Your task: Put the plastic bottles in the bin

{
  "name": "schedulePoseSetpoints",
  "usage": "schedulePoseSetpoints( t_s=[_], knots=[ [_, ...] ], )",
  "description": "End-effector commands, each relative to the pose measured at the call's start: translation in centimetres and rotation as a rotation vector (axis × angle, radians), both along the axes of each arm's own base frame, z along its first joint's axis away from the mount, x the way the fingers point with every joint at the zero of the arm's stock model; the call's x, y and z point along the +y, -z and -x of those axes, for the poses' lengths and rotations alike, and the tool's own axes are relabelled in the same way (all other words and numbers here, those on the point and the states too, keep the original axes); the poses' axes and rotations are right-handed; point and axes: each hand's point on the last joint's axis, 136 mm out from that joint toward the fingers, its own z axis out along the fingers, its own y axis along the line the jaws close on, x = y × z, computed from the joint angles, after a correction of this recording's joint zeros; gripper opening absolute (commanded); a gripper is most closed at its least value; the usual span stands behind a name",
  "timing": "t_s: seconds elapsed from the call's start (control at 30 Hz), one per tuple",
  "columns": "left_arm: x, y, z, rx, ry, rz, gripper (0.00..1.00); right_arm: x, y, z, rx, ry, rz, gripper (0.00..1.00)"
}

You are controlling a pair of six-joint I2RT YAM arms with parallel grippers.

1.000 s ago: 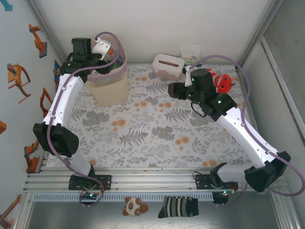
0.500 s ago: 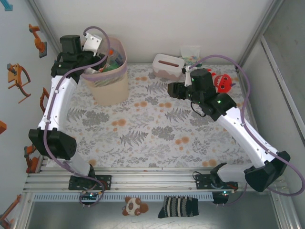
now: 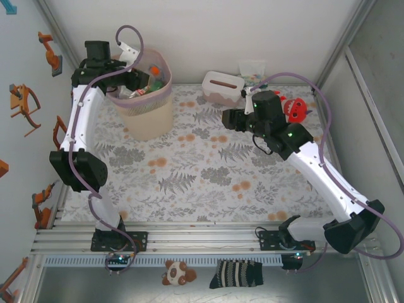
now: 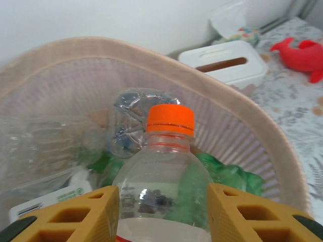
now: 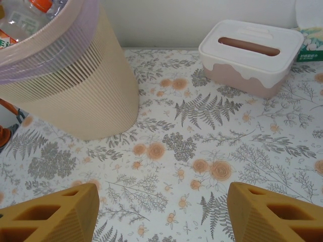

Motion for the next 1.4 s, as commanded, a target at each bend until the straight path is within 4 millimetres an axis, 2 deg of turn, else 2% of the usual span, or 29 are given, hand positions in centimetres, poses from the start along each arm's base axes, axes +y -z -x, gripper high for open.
schedulePoseSetpoints(
  t_s=[0.0,0.23,0.4,0.53,0.7,0.9,1.07,1.17,1.27,1.37],
  knots=[
    [-2.3,2.3,3.0,0.159,0.140,0.076,0.45,0.2,-1.7,-0.2,-0.038,0.012,-0.041,0.67],
    [-2.4,2.5,3.5,0.192,0.164,0.087,0.43,0.2,-1.6,-0.3,-0.038,0.011,-0.036,0.67],
    [-1.0,2.9,2.6,0.212,0.072,0.030,0.42,0.3,-1.6,-0.4,-0.039,0.013,-0.040,0.67],
    [-2.6,0.4,3.4,0.188,0.154,0.120,0.49,0.2,-1.6,-0.4,-0.043,0.015,-0.036,0.67],
    [-3.1,-1.8,3.5,0.176,0.178,0.158,0.47,0.0,-1.9,-0.3,-0.051,0.021,-0.037,0.67],
    [-3.6,-6.3,4.3,0.059,0.175,0.227,0.50,-0.9,-1.8,-0.4,-0.077,0.048,0.006,0.68],
    [-2.6,-8.6,5.6,-0.046,0.076,0.251,0.57,-2.9,-1.5,-0.9,-0.113,0.110,0.097,0.70],
    [-1.3,-9.4,6.8,-0.122,-0.027,0.296,0.61,-4.4,-1.3,-1.2,-0.123,0.149,0.145,0.71],
    [0.2,-8.9,8.4,-0.177,-0.129,0.333,0.71,-6.3,-0.5,-1.8,-0.113,0.198,0.184,0.72],
    [2.0,-7.1,9.8,-0.180,-0.233,0.312,0.82,-9.0,0.7,-2.4,-0.083,0.272,0.200,0.76]
  ],
)
